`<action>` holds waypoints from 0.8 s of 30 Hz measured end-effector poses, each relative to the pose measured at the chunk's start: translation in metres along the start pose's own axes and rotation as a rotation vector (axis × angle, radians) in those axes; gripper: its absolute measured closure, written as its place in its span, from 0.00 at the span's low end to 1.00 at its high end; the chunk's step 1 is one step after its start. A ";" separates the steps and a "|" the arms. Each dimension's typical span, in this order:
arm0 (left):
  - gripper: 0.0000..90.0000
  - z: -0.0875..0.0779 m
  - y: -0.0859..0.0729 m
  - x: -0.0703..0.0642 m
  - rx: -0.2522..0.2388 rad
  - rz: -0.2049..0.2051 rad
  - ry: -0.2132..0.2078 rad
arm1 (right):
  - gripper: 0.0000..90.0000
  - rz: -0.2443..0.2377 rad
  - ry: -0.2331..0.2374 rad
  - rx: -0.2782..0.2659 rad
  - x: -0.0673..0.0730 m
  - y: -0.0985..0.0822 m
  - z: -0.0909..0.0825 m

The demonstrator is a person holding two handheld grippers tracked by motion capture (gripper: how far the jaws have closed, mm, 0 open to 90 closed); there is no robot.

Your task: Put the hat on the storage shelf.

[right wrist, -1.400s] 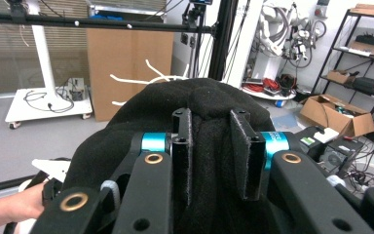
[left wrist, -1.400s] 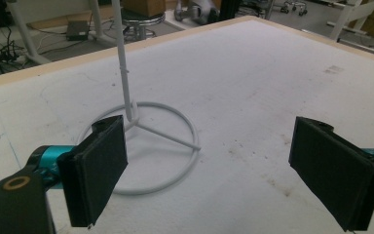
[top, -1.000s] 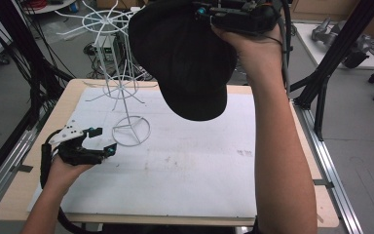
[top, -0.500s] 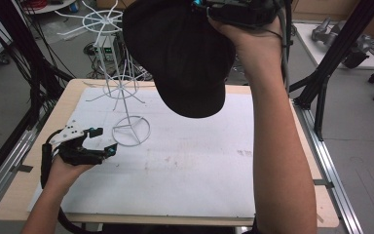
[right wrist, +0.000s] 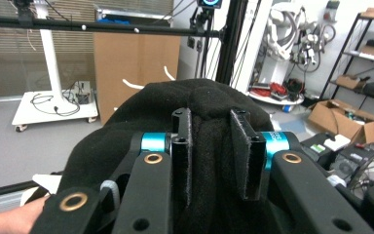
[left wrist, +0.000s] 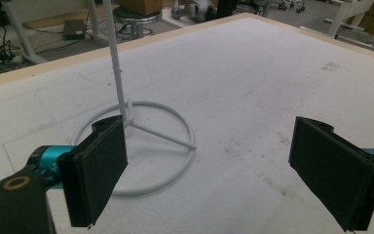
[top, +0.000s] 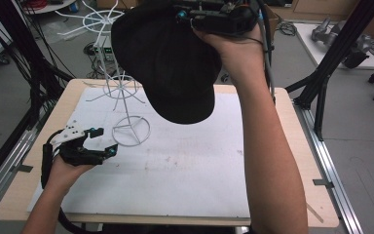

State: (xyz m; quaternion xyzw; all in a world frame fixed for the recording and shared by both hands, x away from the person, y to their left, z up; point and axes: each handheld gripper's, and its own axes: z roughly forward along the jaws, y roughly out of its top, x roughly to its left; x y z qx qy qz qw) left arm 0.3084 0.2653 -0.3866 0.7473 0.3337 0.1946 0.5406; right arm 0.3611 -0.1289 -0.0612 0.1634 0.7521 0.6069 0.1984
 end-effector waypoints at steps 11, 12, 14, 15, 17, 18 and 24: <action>0.16 0.000 0.000 0.000 0.000 0.001 -0.001 | 0.80 0.043 0.028 0.023 -0.007 -0.031 0.009; 0.16 0.000 0.000 0.000 0.002 0.001 -0.001 | 0.80 0.040 0.030 0.030 -0.007 -0.033 0.010; 0.16 0.000 0.000 0.000 0.002 0.001 0.000 | 0.80 0.041 0.034 0.042 -0.007 -0.037 0.011; 0.16 0.000 0.000 0.000 0.002 0.001 0.000 | 0.79 0.043 0.036 0.045 -0.006 -0.040 0.012; 0.16 0.000 0.000 0.000 0.005 0.004 0.000 | 0.78 0.044 0.039 0.047 -0.007 -0.044 0.013; 0.16 0.000 0.000 0.000 0.006 0.004 0.000 | 0.78 0.049 0.040 0.052 -0.007 -0.046 0.014; 0.16 0.000 0.000 0.000 0.002 0.001 -0.003 | 0.75 0.057 0.039 0.064 -0.010 -0.055 0.014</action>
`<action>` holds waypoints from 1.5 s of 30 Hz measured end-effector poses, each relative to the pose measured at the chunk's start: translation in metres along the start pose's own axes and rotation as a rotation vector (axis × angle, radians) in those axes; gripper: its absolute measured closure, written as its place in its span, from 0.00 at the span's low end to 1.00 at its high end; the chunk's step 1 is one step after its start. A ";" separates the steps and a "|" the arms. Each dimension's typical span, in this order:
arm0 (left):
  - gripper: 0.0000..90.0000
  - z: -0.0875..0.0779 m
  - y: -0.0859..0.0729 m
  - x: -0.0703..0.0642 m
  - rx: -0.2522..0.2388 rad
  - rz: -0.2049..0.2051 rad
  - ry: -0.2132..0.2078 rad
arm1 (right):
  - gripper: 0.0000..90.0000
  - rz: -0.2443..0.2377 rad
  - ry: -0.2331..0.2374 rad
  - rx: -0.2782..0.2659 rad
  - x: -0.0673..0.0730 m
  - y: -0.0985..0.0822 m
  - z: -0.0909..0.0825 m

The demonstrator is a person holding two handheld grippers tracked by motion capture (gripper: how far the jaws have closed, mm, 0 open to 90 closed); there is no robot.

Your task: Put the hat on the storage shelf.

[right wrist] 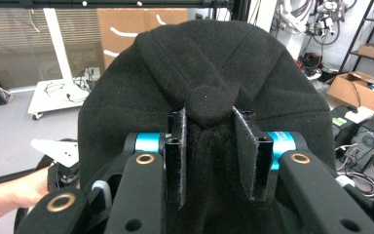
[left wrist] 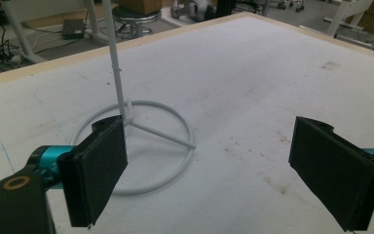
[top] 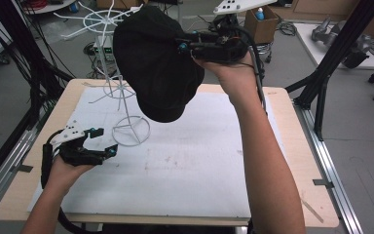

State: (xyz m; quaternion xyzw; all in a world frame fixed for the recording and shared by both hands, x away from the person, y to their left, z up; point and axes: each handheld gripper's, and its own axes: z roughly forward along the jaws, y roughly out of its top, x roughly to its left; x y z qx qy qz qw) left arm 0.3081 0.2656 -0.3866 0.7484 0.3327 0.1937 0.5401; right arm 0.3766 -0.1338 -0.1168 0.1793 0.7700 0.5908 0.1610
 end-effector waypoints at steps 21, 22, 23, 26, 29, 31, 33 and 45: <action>0.16 0.000 0.000 0.000 0.004 0.005 -0.002 | 0.58 0.023 -0.031 0.006 0.003 -0.021 -0.015; 0.16 0.000 0.000 0.000 0.004 0.003 -0.002 | 0.57 0.023 -0.033 0.005 0.003 -0.024 -0.018; 0.16 0.000 0.000 0.000 0.001 0.000 -0.002 | 0.56 0.023 -0.033 0.004 0.003 -0.027 -0.021; 0.16 -0.001 0.000 0.000 -0.002 0.000 0.000 | 0.52 0.026 -0.041 0.002 0.004 -0.032 -0.025; 0.16 -0.001 0.000 0.000 -0.001 0.004 -0.002 | 0.46 0.038 -0.073 -0.003 0.005 -0.052 -0.041; 0.16 -0.001 0.000 0.000 -0.001 0.004 -0.003 | 0.43 0.046 -0.084 0.000 0.005 -0.064 -0.048; 0.16 -0.001 0.000 -0.001 -0.004 0.007 -0.006 | 0.39 0.049 -0.103 0.009 0.005 -0.077 -0.055; 0.16 -0.002 0.001 -0.001 -0.020 0.009 -0.011 | 0.26 0.147 -0.181 0.023 0.003 -0.170 -0.094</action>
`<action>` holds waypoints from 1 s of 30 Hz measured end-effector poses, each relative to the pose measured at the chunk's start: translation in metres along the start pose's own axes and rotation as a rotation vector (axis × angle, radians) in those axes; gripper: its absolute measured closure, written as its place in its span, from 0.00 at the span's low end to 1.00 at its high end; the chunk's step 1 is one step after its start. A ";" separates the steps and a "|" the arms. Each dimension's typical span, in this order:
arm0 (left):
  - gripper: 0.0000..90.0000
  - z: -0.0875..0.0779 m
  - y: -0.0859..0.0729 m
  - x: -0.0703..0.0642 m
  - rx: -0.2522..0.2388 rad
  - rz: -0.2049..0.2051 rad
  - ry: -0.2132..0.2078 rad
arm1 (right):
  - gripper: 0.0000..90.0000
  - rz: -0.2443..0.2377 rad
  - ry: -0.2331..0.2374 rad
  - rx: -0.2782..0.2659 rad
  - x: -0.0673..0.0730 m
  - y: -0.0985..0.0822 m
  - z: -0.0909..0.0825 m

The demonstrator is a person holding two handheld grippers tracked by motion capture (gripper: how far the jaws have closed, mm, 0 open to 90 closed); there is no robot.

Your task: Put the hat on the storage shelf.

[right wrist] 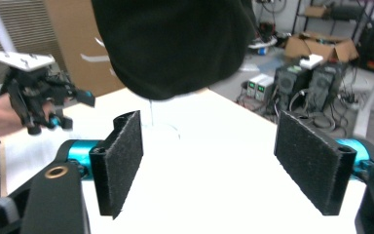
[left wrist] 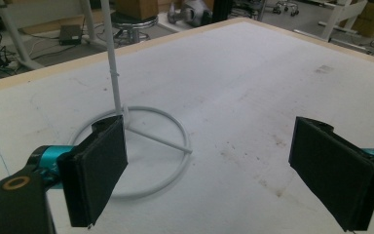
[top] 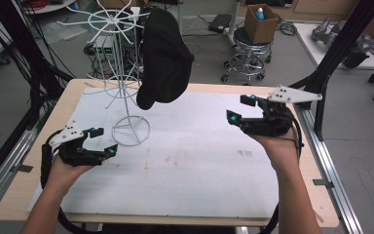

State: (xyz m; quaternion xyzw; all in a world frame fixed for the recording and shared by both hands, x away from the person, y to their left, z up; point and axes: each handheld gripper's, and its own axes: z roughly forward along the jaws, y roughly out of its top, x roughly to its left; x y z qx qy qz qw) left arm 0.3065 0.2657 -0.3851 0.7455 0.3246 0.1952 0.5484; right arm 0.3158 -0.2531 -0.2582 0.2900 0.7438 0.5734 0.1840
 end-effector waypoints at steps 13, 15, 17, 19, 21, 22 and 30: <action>0.16 0.001 0.000 -0.001 -0.002 0.007 -0.008 | 0.21 0.106 -0.051 0.035 -0.009 -0.071 -0.003; 0.16 0.002 0.000 -0.001 -0.008 0.001 -0.009 | 0.19 0.108 -0.063 0.061 -0.010 -0.075 0.000; 0.16 0.003 0.000 0.000 -0.005 0.004 -0.010 | 0.17 0.114 -0.069 0.064 -0.010 -0.080 0.000; 0.16 0.003 0.000 0.000 -0.005 0.001 -0.009 | 0.14 0.113 -0.068 0.074 -0.013 -0.085 0.002; 0.16 0.003 0.001 0.000 -0.005 0.000 -0.009 | 0.13 0.121 -0.073 0.081 -0.015 -0.091 0.002; 0.16 0.002 0.001 0.000 -0.005 0.002 -0.008 | 0.13 0.127 -0.076 0.079 -0.017 -0.095 0.002; 0.16 0.002 0.001 0.002 -0.011 -0.010 0.005 | 0.12 0.176 -0.083 0.169 -0.024 -0.106 0.006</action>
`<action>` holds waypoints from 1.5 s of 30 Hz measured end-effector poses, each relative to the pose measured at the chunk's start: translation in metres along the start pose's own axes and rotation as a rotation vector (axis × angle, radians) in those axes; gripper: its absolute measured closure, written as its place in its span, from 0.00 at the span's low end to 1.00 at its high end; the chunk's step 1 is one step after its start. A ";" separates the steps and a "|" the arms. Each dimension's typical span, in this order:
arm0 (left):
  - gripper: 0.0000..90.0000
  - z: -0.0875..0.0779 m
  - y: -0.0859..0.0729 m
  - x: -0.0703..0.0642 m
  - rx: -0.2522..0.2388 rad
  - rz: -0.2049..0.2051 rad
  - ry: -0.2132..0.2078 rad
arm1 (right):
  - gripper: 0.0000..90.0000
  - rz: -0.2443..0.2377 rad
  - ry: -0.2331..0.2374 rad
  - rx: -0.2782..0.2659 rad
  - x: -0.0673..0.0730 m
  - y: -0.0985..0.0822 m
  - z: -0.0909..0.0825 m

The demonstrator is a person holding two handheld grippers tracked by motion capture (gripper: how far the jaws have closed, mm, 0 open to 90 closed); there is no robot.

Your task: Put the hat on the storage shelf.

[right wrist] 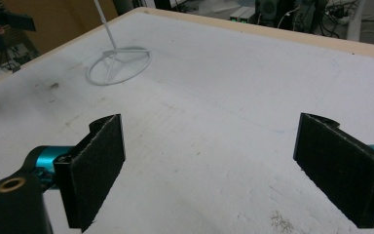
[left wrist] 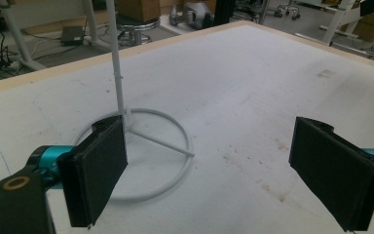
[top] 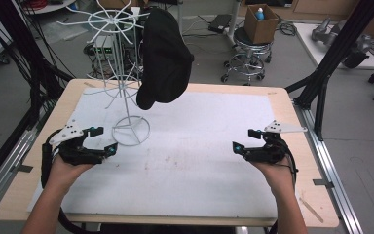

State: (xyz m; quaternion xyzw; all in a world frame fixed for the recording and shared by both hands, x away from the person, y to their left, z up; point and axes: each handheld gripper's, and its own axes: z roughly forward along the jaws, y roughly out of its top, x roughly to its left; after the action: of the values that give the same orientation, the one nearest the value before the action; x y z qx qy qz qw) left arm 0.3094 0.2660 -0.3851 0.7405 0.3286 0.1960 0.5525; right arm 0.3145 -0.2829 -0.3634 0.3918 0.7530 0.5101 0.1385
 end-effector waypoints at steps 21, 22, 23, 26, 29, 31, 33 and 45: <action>0.16 0.002 0.001 -0.006 0.016 0.031 -0.012 | 0.12 -0.007 0.001 -0.035 0.005 0.003 -0.001; 0.16 0.002 0.001 -0.006 0.016 0.029 -0.013 | 0.12 -0.007 0.003 -0.032 0.005 0.003 0.000; 0.16 0.003 0.000 -0.005 0.018 0.028 -0.012 | 0.12 -0.007 0.003 -0.028 0.005 0.003 0.000; 0.16 0.004 0.000 -0.005 0.017 0.023 -0.015 | 0.12 -0.010 0.001 -0.023 0.005 0.003 0.000; 0.16 0.004 0.000 -0.006 0.020 0.031 -0.015 | 0.12 -0.011 -0.001 -0.026 0.005 0.003 0.000; 0.16 0.004 0.000 -0.006 0.016 0.027 -0.014 | 0.12 -0.009 0.001 -0.027 0.005 0.003 -0.001; 0.16 0.004 0.000 -0.006 0.016 0.023 -0.014 | 0.12 -0.008 0.000 -0.023 0.005 0.003 0.000; 0.16 0.004 0.001 -0.008 0.020 0.023 -0.019 | 0.12 -0.016 0.005 -0.010 0.006 0.003 0.003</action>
State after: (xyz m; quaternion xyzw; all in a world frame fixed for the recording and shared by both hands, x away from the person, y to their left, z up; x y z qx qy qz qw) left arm 0.3069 0.2578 -0.3846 0.7514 0.3169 0.1921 0.5460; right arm 0.3137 -0.2758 -0.3614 0.3840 0.7539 0.5136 0.1426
